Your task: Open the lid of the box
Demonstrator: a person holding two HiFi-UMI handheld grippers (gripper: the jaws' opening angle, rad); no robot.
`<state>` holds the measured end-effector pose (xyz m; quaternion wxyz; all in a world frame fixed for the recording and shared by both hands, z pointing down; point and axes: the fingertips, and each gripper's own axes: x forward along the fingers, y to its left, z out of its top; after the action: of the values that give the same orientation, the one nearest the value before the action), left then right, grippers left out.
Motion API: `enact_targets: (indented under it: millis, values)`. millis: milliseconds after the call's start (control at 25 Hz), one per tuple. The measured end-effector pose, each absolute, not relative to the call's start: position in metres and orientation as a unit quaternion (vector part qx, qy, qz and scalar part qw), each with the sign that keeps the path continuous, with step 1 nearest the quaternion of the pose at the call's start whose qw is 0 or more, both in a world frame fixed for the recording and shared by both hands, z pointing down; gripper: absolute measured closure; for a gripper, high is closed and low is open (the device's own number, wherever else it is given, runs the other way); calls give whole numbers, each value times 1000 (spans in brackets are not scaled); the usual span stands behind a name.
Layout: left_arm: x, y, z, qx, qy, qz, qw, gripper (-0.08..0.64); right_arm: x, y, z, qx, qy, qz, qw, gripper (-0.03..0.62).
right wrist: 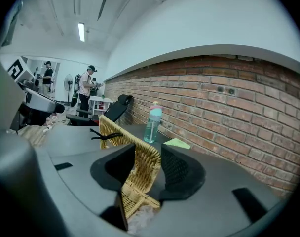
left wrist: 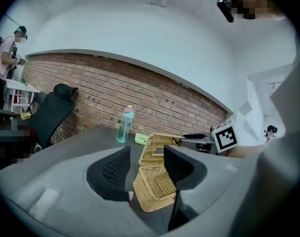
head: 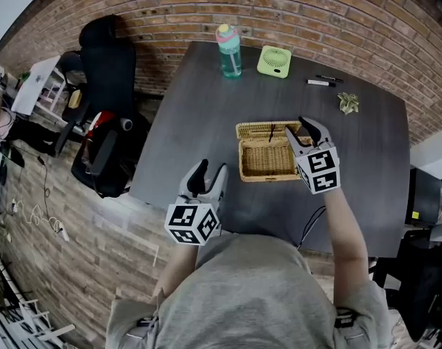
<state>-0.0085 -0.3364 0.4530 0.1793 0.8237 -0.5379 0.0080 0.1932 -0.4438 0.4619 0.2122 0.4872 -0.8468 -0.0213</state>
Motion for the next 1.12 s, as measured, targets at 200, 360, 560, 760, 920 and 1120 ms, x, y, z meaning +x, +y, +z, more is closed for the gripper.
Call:
enact_targets:
  millis: [200,360,560,760,920,1120]
  values:
    - [-8,-342,454,821,-541,7,182,342,194,-455,462,488,-847,-14,212,431]
    - [-10,-345,458,819,-543,9,187,342,192,-467,463,486,-848,-3,213,433]
    - [-10,-350,463,817,-544,15,192,342,193,-482,466,482,-850,12,211,433]
    - [-11,-357,466,815,-545,21,194,342,193,-498,470,479,-852,31,208,433]
    - [-10,-361,469,815,-544,23,197,344,193,-509,476,478,-853,47,204,433]
    - [-8,-367,473,816,-540,22,206,347,194,-521,484,477,-854,68,198,433]
